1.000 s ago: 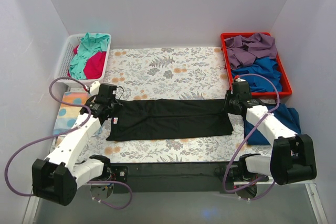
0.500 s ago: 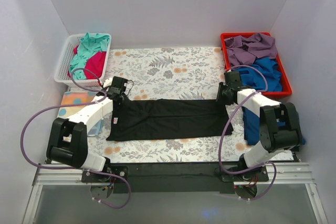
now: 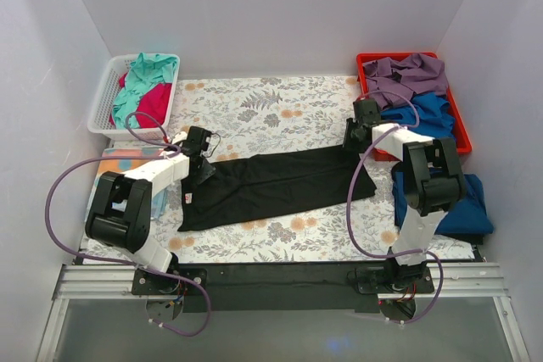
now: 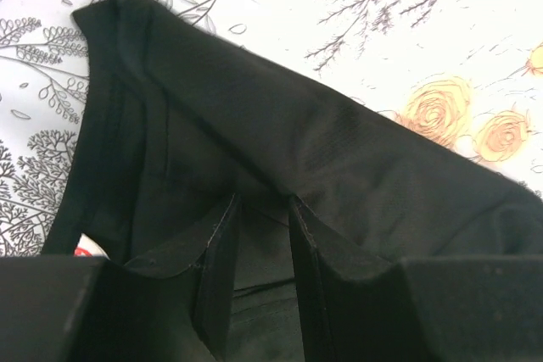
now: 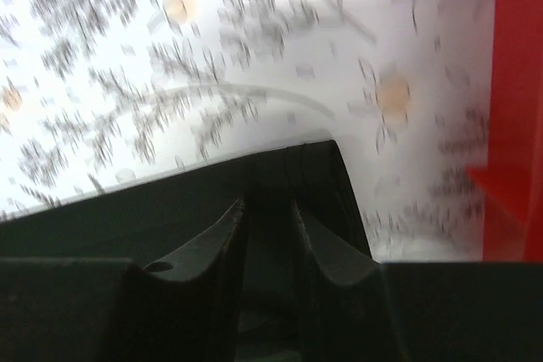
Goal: Fold and stack the t-shirts
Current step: Fold the other side of the tshirt into a rectangle
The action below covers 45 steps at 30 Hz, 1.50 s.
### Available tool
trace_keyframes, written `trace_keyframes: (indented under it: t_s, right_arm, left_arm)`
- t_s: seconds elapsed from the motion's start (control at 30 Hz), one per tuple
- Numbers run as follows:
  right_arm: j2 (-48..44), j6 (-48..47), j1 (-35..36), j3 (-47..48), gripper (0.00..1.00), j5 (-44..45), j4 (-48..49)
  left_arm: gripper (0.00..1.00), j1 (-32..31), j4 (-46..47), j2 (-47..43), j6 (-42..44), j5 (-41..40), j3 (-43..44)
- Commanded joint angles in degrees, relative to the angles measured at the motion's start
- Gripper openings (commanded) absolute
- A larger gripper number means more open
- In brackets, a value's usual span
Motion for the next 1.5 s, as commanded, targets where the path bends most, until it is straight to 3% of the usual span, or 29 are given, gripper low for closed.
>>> trace_keyframes:
  t_s: [0.0, 0.2, 0.47, 0.9, 1.17, 1.47]
  right_arm:
    - [5.57, -2.60, -0.41, 7.43, 0.33, 1.68, -1.48]
    - [3.92, -4.54, -0.67, 11.49, 0.32, 0.90, -3.85]
    - [-3.47, -4.01, -0.41, 3.15, 0.30, -2.62, -1.39]
    - [-3.03, -3.40, -0.41, -4.24, 0.23, -2.80, -0.69]
    - [-11.56, -2.43, -0.50, -13.54, 0.23, -0.60, -1.22]
    - [-20.08, -2.34, -0.50, -16.99, 0.23, 0.45, -3.67]
  left_arm:
    - [0.28, -0.23, 0.37, 2.41, -0.17, -2.27, 1.83]
    - [0.28, -0.23, -0.33, 6.29, 0.01, -1.92, 4.82]
    - [0.28, -0.23, -0.33, 4.79, 0.36, -2.54, 4.29]
    - [0.28, -0.23, -0.51, 4.53, 1.06, -2.45, 3.33]
    - [0.28, -0.23, -1.04, 4.53, 1.15, -3.76, 3.33]
    - [0.28, -0.14, -1.04, 5.41, 0.97, -3.94, 2.97]
